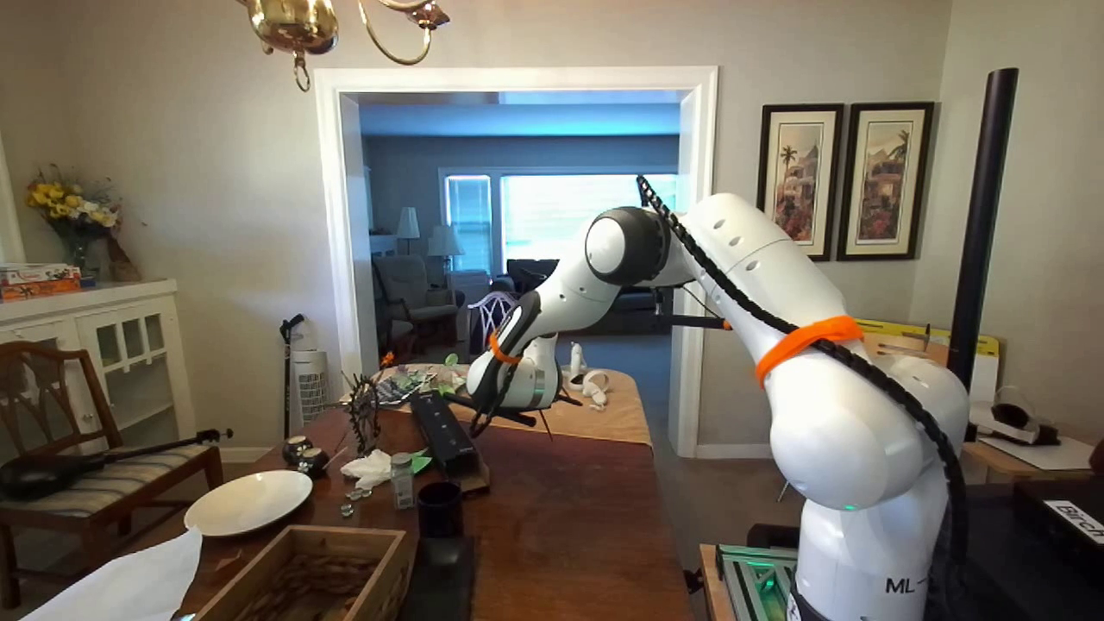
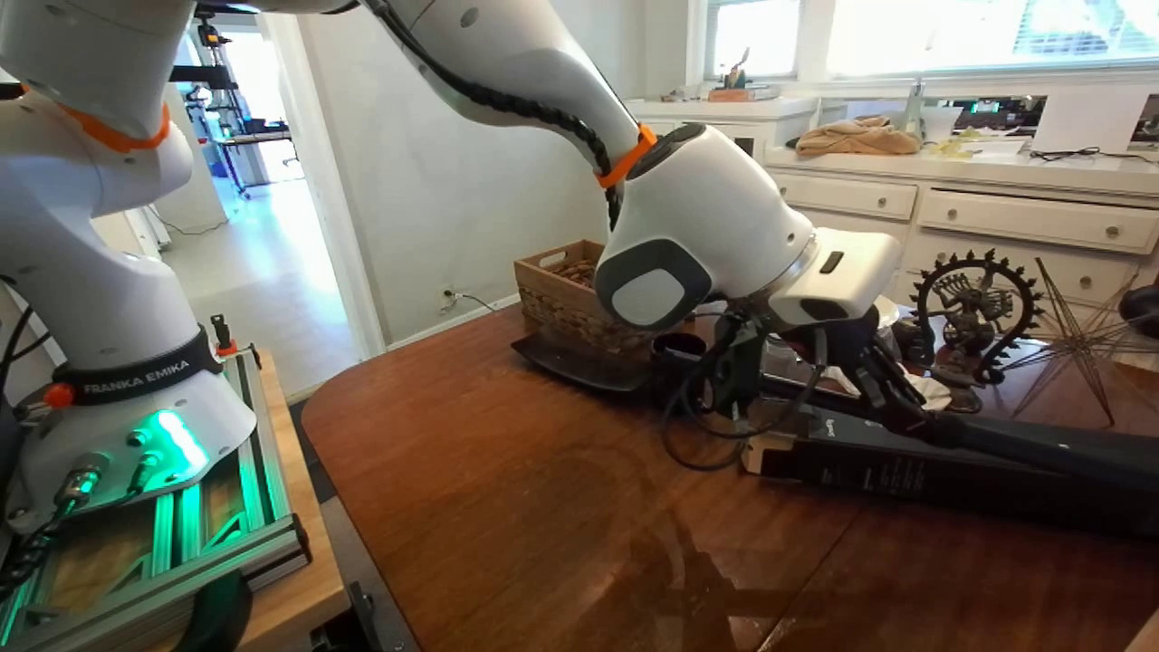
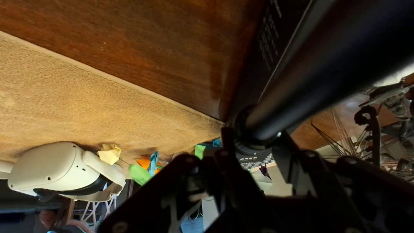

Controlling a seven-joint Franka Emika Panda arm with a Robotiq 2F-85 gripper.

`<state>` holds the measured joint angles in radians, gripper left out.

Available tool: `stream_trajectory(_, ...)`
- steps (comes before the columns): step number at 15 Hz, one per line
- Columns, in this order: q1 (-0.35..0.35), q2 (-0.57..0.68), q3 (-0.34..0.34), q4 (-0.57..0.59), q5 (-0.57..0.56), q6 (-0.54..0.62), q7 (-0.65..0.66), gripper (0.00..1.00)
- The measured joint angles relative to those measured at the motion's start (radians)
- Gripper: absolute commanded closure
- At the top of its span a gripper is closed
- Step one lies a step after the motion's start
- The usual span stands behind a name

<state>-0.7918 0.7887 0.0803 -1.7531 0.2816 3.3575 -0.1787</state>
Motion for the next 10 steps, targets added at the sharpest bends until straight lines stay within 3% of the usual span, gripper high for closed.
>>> stream_trajectory(10,-0.004,0.02,0.019,0.016,-0.017,0.039,-0.03,0.9)
